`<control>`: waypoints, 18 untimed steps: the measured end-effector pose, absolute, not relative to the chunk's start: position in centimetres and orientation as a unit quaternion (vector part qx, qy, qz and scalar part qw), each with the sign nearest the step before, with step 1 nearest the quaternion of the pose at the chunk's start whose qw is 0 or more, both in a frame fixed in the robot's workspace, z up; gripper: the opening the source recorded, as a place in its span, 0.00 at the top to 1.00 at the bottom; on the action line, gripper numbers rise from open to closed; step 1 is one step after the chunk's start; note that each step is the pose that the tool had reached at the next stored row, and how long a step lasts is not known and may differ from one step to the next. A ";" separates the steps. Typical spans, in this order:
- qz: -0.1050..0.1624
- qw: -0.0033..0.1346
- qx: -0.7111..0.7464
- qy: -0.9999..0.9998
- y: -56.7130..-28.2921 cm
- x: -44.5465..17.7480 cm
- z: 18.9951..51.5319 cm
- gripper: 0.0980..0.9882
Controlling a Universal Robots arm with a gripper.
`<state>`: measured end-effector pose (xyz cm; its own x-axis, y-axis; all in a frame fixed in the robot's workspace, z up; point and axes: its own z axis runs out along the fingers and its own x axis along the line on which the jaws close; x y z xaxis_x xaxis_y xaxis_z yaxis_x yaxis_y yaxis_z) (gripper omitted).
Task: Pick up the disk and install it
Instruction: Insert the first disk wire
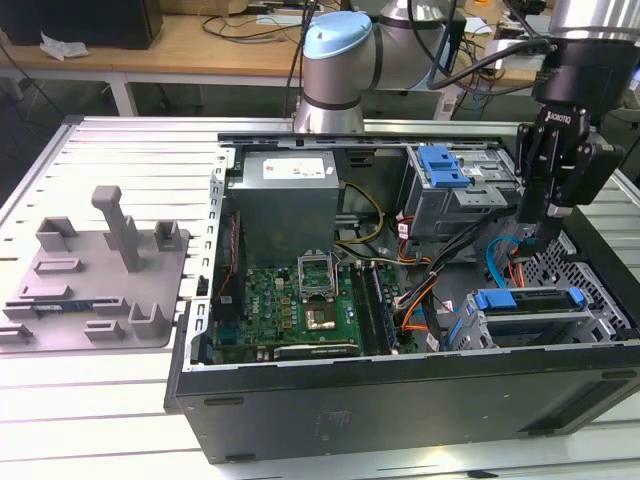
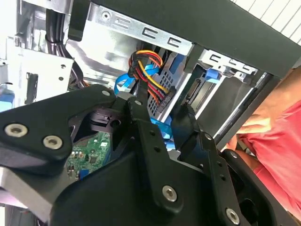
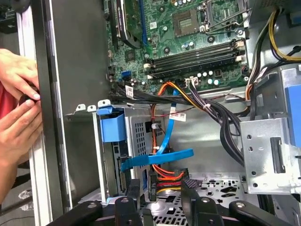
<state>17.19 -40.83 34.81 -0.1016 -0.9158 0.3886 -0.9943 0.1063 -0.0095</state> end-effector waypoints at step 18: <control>0.180 0.166 0.642 -0.726 -39.4 16.7 33.8 0.58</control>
<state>16.72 -39.44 33.77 -0.1203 -0.8729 0.4727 -0.9927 0.1107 -0.0484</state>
